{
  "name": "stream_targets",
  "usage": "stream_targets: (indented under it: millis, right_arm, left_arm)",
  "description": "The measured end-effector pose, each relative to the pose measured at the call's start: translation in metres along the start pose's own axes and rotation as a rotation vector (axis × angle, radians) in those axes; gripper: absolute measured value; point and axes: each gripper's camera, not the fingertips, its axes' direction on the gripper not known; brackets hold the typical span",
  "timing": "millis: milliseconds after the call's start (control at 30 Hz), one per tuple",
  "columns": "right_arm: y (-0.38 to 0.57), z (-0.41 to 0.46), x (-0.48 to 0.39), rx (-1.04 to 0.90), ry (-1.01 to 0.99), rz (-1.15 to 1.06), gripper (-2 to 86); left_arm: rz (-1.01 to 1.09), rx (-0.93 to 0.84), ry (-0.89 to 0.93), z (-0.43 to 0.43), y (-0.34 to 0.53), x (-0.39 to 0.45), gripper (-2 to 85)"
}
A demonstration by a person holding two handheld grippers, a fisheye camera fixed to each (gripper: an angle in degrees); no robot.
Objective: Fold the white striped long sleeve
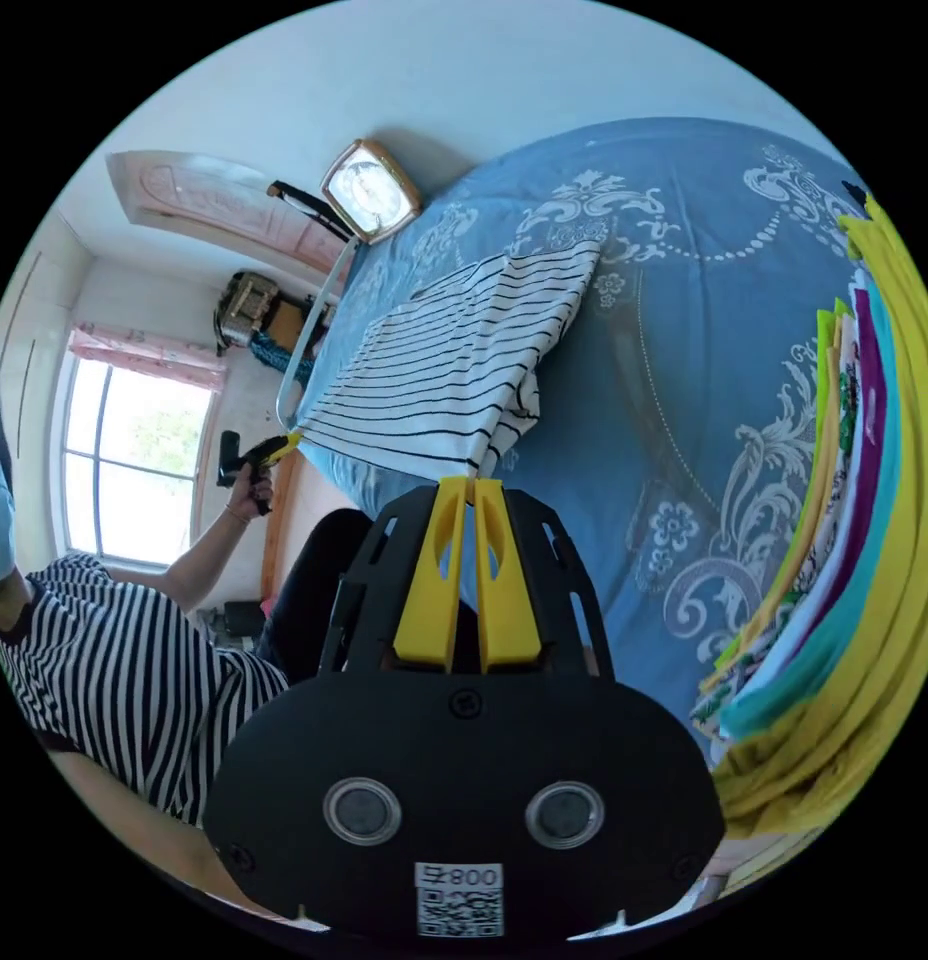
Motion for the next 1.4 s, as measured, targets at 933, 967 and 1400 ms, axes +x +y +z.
stream_targets:
  millis: [933,967,1400]
  right_arm:
    - [0.118,0.052,0.051,0.010,-0.331,0.238,2.5]
    - [0.115,0.049,0.047,0.011,-0.327,0.228,2.4]
    - [0.082,0.035,0.017,0.026,-0.259,0.162,1.8]
  left_arm:
    - [0.567,-0.200,-0.092,0.198,0.254,0.340,8.6]
    - [0.686,-0.239,-0.096,0.230,0.268,0.382,9.5]
    - [1.070,-0.262,-0.453,0.401,0.376,0.570,2.7]
